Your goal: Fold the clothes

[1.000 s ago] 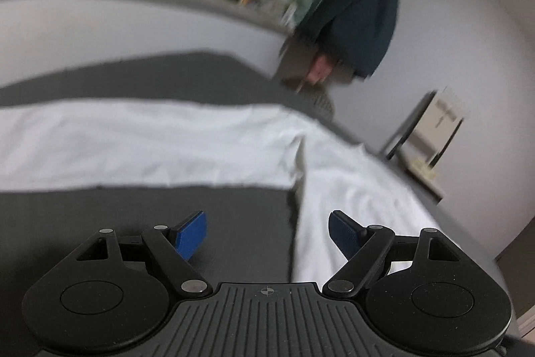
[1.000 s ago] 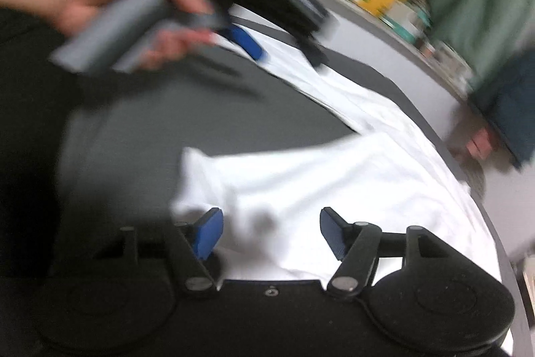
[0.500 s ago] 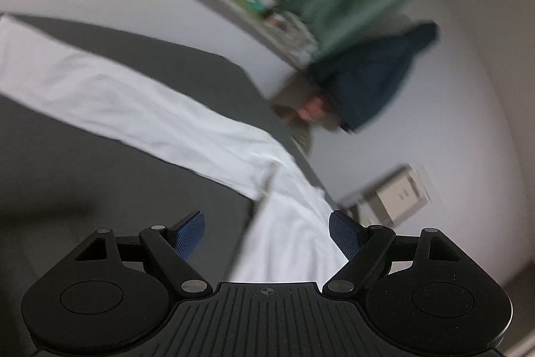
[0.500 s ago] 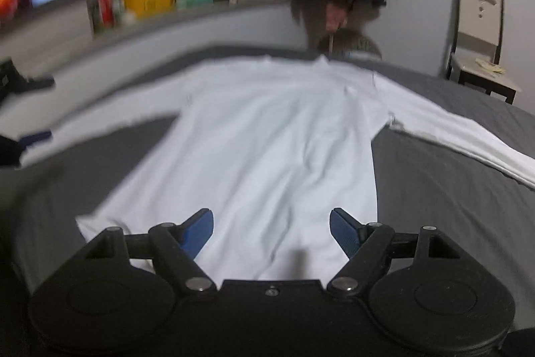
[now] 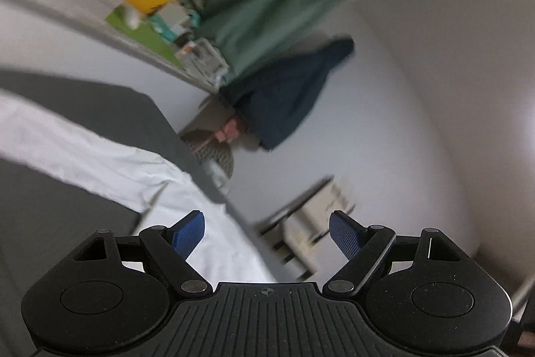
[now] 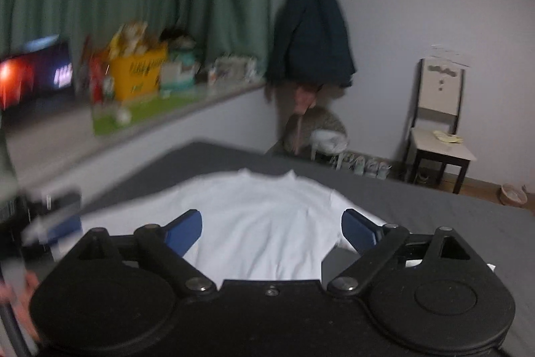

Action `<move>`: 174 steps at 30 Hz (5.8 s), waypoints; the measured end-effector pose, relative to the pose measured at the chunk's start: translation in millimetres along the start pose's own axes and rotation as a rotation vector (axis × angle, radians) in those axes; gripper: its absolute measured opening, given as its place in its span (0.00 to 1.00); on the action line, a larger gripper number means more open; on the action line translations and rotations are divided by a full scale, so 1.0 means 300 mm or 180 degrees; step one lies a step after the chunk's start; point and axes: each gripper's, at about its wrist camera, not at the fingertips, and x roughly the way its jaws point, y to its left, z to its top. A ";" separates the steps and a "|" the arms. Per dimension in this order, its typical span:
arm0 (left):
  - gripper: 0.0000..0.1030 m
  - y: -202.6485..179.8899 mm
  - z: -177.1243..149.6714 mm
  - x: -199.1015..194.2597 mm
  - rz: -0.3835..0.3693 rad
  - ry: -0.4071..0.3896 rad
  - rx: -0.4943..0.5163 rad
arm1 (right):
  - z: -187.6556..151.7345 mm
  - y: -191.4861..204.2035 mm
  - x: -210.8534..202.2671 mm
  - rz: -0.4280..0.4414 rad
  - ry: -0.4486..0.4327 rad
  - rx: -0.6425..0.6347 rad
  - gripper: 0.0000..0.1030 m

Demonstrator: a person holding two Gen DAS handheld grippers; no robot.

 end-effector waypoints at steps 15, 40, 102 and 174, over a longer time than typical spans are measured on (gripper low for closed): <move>0.99 -0.537 0.114 -0.124 -0.0061 -0.0286 0.1468 | 0.183 -0.143 -0.104 0.0040 -0.0313 0.0231 1.00; 0.99 -0.233 0.200 0.151 0.1528 0.0859 0.2599 | 0.017 -0.177 0.182 0.0699 0.0364 0.0537 1.00; 0.99 0.076 -0.223 0.283 0.0571 0.2421 0.3285 | -0.551 -0.150 0.443 -0.0069 0.0745 -0.0333 1.00; 0.65 0.189 -0.224 0.347 0.1201 0.3181 0.3271 | -0.654 -0.253 0.540 0.0248 0.1869 -0.1025 0.59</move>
